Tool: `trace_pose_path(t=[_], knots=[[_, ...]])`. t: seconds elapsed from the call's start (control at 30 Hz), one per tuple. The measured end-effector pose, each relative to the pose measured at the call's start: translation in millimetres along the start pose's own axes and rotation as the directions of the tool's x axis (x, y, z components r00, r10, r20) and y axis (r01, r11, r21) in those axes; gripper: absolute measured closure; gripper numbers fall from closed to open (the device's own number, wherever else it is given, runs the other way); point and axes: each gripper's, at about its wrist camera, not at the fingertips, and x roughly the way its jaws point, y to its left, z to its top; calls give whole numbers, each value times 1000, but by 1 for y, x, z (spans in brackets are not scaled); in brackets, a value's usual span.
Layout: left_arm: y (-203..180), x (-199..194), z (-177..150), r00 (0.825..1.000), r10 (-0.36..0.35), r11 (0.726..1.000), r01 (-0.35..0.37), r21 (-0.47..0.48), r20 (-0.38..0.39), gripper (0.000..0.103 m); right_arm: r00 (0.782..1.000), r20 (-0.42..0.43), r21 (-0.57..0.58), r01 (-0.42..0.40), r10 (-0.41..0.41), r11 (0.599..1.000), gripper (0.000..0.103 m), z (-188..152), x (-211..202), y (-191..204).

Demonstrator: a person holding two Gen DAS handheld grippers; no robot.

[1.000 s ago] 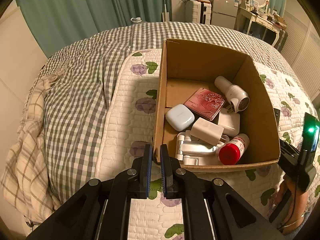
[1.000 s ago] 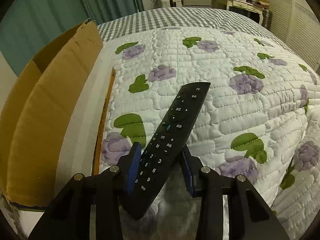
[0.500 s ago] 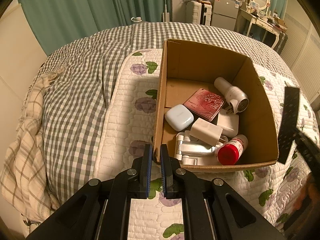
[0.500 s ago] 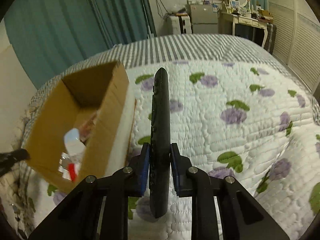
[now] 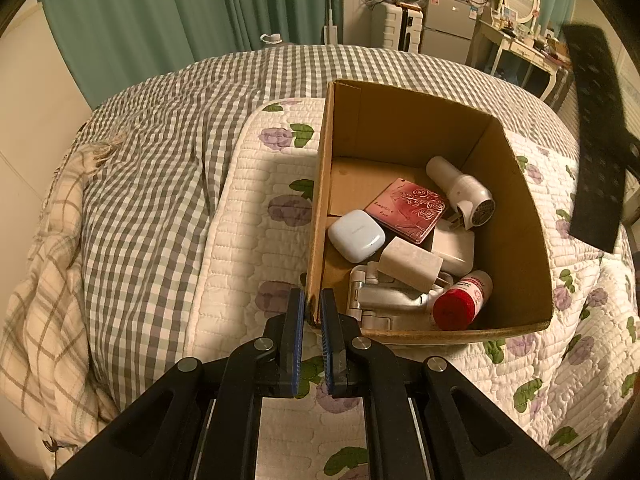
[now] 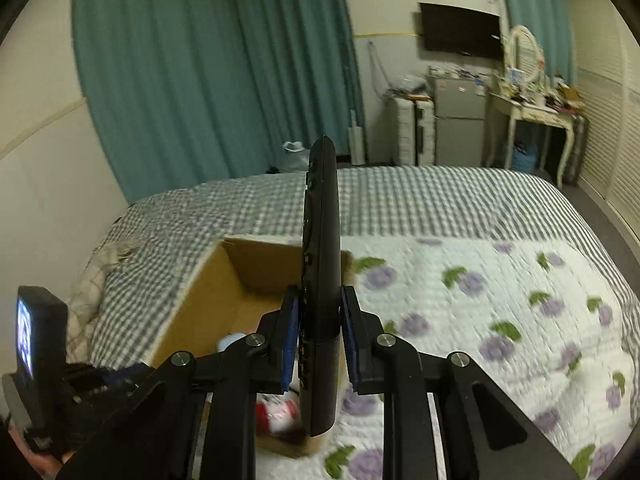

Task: Organize rigid objects
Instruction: 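Carry the remote into the box and open the right gripper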

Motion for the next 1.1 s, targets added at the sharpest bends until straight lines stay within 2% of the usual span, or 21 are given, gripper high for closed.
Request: trace_pose_path(t=[0.13, 0.3, 0.5, 0.73, 0.87, 0.9, 0.93, 0.97, 1.0, 1.03, 1.1], knots=[[0, 0, 0, 1000, -6, 1000, 6, -4, 0, 96, 998, -44, -32, -37, 36, 999, 83, 1, 26, 21], [0, 1, 0, 1000, -9, 1000, 9, -4, 1, 96, 990, -132, -77, -57, 46, 995, 83, -15, 65, 39], [1, 2, 1, 1000, -17, 1000, 17, -4, 3, 96, 975, -222, -119, -42, 14, 992, 83, -34, 101, 47], [3, 2, 1, 1000, -24, 1000, 24, -2, 5, 96, 963, -266, -164, -4, -40, 986, 83, -40, 126, 53], [4, 2, 1, 1000, -31, 1000, 31, -5, 5, 96, 959, -275, -151, 22, -63, 988, 83, -40, 129, 50], [4, 3, 1, 999, -32, 999, 32, -5, 4, 96, 961, -268, -141, 25, -63, 990, 82, -39, 127, 49], [4, 3, 0, 999, -32, 999, 32, -5, 4, 96, 965, -256, -134, 24, -58, 991, 72, -38, 123, 47], [4, 3, 0, 999, -33, 999, 33, -5, 4, 96, 970, -235, -123, 27, -56, 992, 56, -37, 116, 45], [5, 3, 0, 999, -35, 999, 35, -7, 6, 96, 973, -223, -118, 33, -59, 992, 49, -37, 112, 43], [5, 3, 0, 999, -35, 999, 35, -8, 4, 96, 976, -209, -113, 40, -63, 993, 44, -36, 107, 41], [6, 3, 0, 999, -34, 999, 34, -9, 4, 96, 978, -196, -105, 45, -65, 994, 44, -37, 98, 36]])
